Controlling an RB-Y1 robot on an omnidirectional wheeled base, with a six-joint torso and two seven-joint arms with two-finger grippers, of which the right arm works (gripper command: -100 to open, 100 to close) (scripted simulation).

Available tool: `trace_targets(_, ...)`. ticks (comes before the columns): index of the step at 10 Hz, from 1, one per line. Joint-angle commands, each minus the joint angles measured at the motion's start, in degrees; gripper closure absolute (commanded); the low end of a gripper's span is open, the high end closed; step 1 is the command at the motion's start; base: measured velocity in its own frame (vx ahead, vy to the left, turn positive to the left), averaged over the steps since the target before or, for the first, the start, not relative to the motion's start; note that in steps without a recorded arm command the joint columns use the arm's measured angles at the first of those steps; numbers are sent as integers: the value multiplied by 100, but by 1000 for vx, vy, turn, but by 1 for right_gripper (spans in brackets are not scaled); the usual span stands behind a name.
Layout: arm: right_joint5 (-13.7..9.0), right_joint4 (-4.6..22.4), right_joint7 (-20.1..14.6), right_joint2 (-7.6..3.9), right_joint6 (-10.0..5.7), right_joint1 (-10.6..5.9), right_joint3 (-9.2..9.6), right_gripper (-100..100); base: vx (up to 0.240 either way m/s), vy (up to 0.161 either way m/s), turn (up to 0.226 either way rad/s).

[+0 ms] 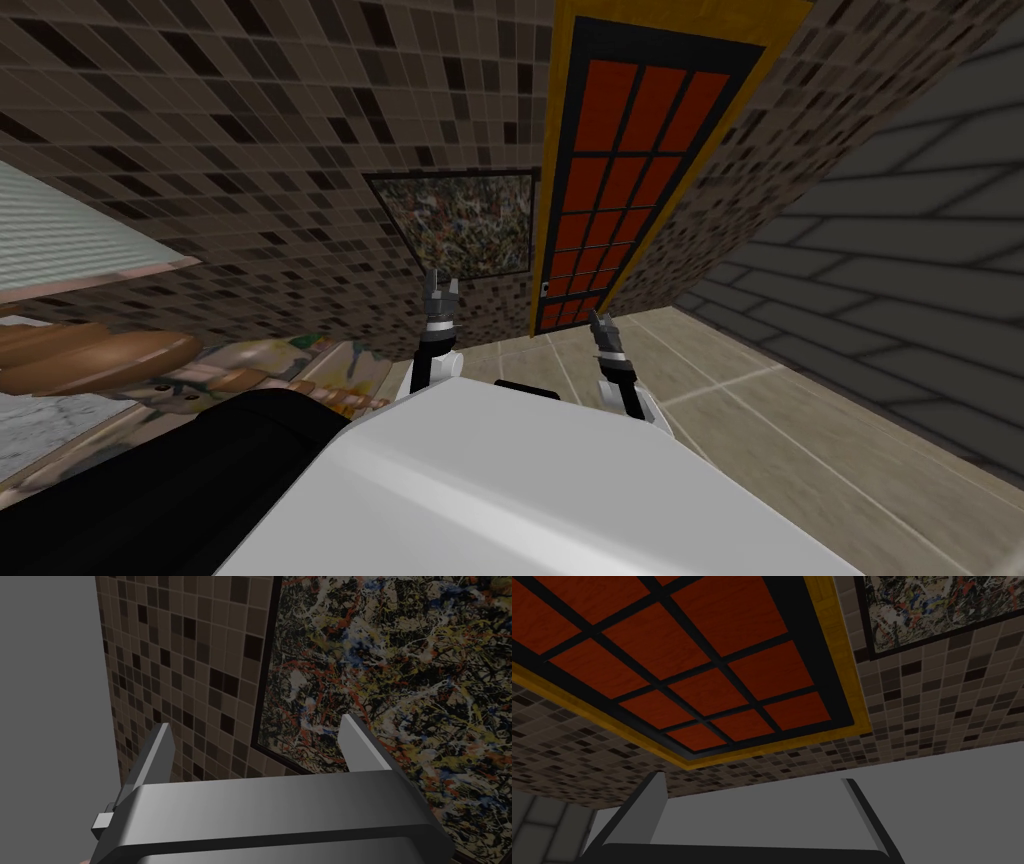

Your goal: Pull the door open

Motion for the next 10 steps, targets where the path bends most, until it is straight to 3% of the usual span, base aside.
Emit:
trace_targets(1,17,216,87,-33,-13,-83,-27,-100,69,0,26)
trace_targets(3,91,602,350,-67,-97,-205,-68,-100,67,6,94)
trace_targets(7,165,1051,611,-101,-180,-326,-109,-100,58,4,60)
trace_targets(10,273,1661,994,-148,-303,-503,-169,-100,89,-3,92)
